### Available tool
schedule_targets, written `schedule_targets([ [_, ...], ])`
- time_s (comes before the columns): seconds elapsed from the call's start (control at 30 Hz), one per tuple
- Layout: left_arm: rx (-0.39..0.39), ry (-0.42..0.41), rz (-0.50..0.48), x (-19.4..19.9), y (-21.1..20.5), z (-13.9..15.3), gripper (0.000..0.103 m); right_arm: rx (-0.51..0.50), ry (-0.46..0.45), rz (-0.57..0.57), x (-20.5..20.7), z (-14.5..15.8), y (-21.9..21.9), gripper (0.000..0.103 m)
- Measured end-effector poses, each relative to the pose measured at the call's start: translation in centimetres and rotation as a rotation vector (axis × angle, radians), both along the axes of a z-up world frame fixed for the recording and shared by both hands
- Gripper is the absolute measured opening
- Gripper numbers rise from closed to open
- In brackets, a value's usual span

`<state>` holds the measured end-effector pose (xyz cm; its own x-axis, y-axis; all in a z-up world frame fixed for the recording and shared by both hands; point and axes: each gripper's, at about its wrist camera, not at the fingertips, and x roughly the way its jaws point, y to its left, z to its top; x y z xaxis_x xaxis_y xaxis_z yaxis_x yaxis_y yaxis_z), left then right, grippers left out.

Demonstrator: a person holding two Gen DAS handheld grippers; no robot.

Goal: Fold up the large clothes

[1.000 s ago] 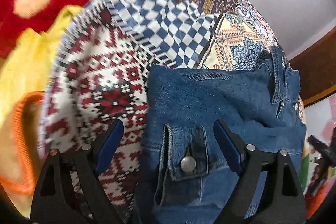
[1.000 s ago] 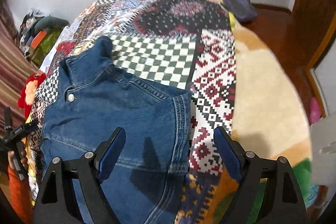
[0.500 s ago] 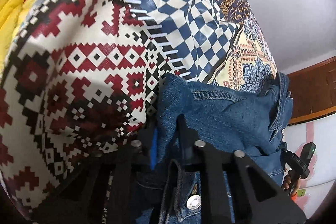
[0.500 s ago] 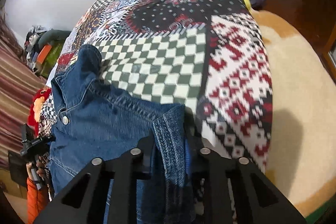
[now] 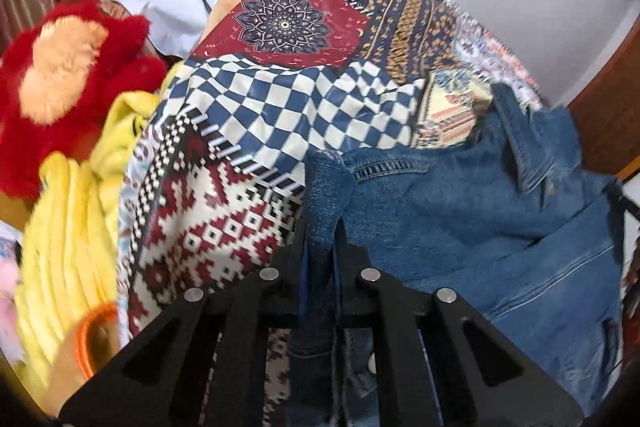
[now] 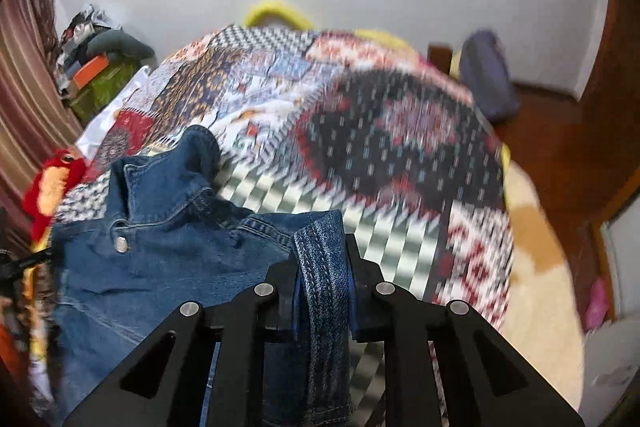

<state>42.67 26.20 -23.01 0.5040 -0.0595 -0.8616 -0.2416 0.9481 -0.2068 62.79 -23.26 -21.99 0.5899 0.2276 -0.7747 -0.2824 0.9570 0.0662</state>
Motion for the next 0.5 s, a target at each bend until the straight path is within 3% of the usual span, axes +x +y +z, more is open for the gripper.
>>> schedule_targets([
  [0.2, 0.01, 0.046, 0.014, 1.5, 0.0, -2.6, 0.011, -0.09, 0.071, -0.015, 1.6, -5.0, 0.3, 0.015],
  [0.4, 0.038, 0.045, 0.034, 1.5, -0.3, -3.6, 0.017, -0.059, 0.106, 0.001, 1.7, -7.0, -0.9, 0.022],
  [0.47, 0.059, 0.04, 0.027, 1.3, -0.6, -3.5, 0.017, -0.117, 0.094, -0.031, 1.7, -7.1, -0.8, 0.048],
  [0.5, 0.077, 0.041, 0.022, 1.4, -0.8, -3.5, 0.018, -0.188, 0.077, -0.079, 1.7, -7.1, -1.0, 0.076],
])
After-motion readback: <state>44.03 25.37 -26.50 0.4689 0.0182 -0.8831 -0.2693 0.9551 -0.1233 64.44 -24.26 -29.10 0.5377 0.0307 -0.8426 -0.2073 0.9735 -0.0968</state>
